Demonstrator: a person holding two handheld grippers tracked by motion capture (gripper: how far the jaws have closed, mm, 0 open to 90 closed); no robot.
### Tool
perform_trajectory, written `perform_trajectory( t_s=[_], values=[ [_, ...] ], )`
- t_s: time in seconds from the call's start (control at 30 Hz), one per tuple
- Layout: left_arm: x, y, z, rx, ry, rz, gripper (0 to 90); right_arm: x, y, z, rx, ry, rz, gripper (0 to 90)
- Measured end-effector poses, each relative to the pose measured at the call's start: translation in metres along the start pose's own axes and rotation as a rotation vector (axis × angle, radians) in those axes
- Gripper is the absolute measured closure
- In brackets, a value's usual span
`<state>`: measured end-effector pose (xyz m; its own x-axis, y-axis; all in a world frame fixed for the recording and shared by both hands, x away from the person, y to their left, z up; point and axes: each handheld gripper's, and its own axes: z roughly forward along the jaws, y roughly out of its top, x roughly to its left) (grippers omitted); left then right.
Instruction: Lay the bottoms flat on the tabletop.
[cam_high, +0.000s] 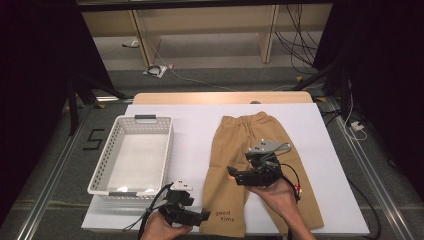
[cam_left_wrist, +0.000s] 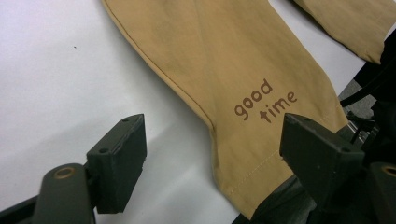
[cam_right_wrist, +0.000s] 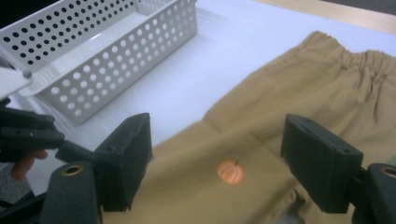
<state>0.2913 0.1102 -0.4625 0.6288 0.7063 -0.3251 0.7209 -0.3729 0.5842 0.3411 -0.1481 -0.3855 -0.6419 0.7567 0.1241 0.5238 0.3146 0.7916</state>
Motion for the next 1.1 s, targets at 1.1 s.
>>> perform_trajectory(
  t_s=[1.1],
  values=[
    [-0.007,-0.002,-0.013,-0.091,0.031,0.034,19.8,0.006,0.047,0.079,0.107,-0.061,-0.017,21.1]
  ],
)
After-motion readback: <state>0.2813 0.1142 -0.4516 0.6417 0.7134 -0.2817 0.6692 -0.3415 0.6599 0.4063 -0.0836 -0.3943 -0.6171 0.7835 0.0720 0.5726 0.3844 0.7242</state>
